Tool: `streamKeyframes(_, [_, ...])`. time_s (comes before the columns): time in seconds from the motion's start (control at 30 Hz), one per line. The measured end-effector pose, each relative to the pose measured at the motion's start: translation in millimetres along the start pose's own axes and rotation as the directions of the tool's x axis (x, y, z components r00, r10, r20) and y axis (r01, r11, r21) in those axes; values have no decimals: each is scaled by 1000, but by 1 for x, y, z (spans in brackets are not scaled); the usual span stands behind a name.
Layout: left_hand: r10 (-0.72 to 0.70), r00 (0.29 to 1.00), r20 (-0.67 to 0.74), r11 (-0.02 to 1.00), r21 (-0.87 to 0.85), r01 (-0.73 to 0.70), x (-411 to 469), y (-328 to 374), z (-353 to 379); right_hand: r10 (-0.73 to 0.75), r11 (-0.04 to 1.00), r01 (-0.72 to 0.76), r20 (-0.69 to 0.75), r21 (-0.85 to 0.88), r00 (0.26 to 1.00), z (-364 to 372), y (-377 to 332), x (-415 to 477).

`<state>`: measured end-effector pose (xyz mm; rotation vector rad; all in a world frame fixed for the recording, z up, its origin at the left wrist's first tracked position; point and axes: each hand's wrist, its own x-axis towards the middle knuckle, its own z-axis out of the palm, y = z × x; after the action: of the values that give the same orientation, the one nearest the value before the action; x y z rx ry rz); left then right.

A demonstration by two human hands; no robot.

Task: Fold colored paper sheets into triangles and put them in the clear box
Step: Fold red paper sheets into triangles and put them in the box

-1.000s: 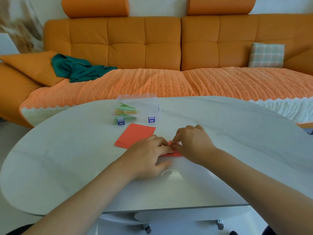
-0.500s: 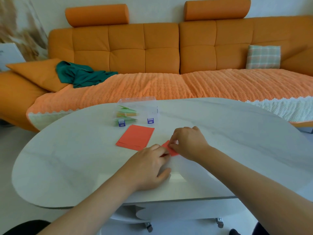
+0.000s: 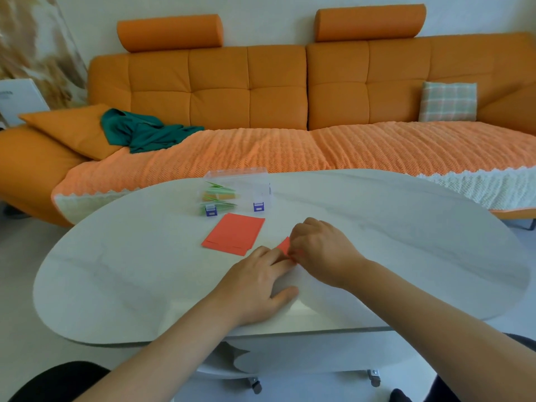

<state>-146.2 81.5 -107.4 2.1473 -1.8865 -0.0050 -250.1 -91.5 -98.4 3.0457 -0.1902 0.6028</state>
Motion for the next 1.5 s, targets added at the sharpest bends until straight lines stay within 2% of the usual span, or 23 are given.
streamKeyframes(0.07, [-6, 1000, -5, 1000, 3, 6, 1, 0, 0, -32, 999, 33, 22, -21, 999, -2, -2, -9])
streamKeyframes(0.17, [13, 999, -30, 1000, 4, -13, 3, 0, 0, 0, 1000, 0, 86, -3, 996, -7, -1, -21])
streamKeyframes(0.33, [8, 999, -37, 999, -39, -10, 4, 1, 1, 1, 1000, -1, 6, 12, 1000, -2, -4, -35])
streamKeyframes(0.53, [-13, 998, -55, 1000, -1, 13, 2, -4, 0, 25, 1000, -24, -71, 19, 997, 2, -3, -40])
streamKeyframes(0.73, [-76, 989, -129, 997, 17, 78, -14, -20, -3, 88, 994, -85, -57, 64, 994, 5, -4, -41])
streamKeyframes(1.07, [-131, 985, -112, 991, 24, 135, -26, -33, -11, 143, 978, -139, -16, 152, 990, 10, -3, -39])
streamKeyframes(1.27, [-63, 958, -279, 997, 30, 74, -10, -24, -18, 132, 978, -125, -33, 164, 991, 16, -12, -28])
streamKeyframes(1.37, [-12, 985, -172, 998, -69, 0, -2, -12, -15, 142, 975, -134, -37, 179, 989, 20, -16, -24])
streamKeyframes(1.5, [-40, 994, -104, 992, -127, 27, -1, -12, -3, 141, 974, -130, -44, 188, 989, 20, -16, -21])
